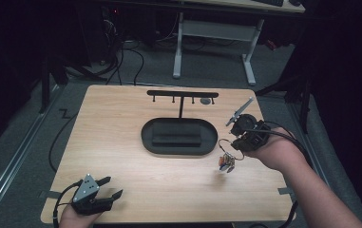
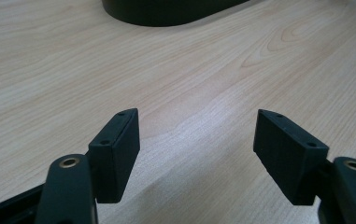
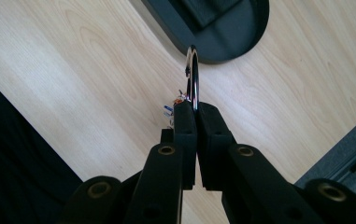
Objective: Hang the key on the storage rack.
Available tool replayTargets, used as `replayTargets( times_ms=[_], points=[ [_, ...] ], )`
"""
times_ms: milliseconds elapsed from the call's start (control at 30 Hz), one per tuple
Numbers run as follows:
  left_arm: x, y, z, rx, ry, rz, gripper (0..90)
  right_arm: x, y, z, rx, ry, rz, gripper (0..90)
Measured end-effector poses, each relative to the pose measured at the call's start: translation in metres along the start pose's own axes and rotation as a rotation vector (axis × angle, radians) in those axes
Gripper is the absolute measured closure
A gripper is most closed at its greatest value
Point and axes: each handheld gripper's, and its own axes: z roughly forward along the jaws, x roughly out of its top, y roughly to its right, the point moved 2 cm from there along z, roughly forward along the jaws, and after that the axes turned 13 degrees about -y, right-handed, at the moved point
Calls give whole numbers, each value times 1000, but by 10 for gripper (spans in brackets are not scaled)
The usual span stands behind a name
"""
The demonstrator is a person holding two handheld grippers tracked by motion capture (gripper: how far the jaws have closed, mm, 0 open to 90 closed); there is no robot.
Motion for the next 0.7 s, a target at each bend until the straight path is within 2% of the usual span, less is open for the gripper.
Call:
replayTargets(
  times_ms=[67, 267, 400, 567, 700],
  points=[
    [1, 0, 1, 3, -1, 4, 320, 3, 1, -3, -1, 10, -8, 880],
    [-1, 2, 2, -6, -13, -14, 321, 17, 9, -7, 35, 56, 7, 881],
    [0, 6, 0, 13, -20, 32, 321, 32, 15, -9, 11, 41, 12, 881],
    [-3, 2, -5, 10, 1, 4, 323, 48, 23, -6, -1, 38, 21, 881],
    [-2, 3, -6, 23, 5, 20, 335, 58, 34, -3, 2, 49, 45, 881]
  ],
)
